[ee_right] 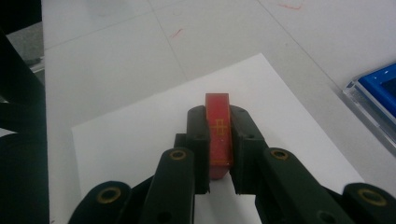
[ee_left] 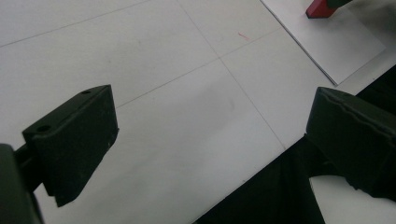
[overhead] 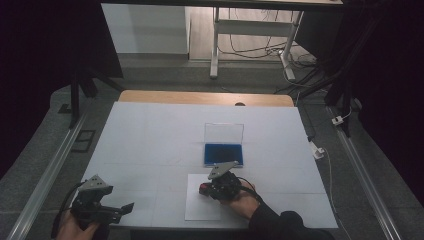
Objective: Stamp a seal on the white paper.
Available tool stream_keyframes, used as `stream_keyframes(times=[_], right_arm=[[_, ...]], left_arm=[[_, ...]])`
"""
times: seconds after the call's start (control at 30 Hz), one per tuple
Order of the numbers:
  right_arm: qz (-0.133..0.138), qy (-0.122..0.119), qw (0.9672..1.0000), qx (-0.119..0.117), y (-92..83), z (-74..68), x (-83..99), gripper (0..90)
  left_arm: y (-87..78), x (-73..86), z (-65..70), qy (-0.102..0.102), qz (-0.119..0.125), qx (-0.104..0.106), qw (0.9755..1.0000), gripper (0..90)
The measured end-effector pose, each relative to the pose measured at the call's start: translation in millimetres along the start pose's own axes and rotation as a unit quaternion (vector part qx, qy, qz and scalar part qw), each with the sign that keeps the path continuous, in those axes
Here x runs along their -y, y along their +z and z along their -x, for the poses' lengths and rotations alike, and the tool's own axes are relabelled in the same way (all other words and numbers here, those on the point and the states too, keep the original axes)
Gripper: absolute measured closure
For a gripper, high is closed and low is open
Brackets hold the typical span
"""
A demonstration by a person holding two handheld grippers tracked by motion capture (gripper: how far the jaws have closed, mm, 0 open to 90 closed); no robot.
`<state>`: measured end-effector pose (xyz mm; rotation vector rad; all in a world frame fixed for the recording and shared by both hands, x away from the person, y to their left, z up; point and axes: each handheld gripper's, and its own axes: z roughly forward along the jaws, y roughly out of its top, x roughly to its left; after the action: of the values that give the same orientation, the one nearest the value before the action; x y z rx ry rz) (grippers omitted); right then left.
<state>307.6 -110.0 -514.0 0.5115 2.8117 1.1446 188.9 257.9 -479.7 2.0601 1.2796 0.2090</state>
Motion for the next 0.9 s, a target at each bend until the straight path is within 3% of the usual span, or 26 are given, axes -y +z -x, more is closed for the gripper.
stream_keyframes(times=[0.1, 0.17, 0.33, 0.5, 0.9], right_arm=[[-0.014, -0.006, 0.9999, 0.003, 0.6, -1.5, -3.8, 80.3], [-0.024, -0.036, 0.9988, 0.022, 1.1, -8.0, -5.8, 80.3], [-0.019, -0.058, 0.9971, 0.046, 0.9, -15.1, -3.2, 80.3], [-0.004, -0.032, 0.9990, 0.029, 0.6, -9.9, -0.5, 80.2], [-0.005, -0.017, 0.9996, 0.021, -0.8, -5.4, -2.3, 79.5]], left_arm=[[0.2, -0.2, -0.1, -0.001, -0.001, 0.000, 1.0000, 2.2], [0.3, -0.3, 0.0, -0.001, -0.002, 0.000, 1.0000, 2.2], [0.2, -0.2, 0.0, 0.000, -0.001, 0.000, 1.0000, 2.2], [-0.1, 0.1, -0.4, -0.001, 0.001, 0.001, 1.0000, 2.2], [-0.1, 0.0, -0.3, -0.001, 0.001, 0.001, 1.0000, 2.2]])
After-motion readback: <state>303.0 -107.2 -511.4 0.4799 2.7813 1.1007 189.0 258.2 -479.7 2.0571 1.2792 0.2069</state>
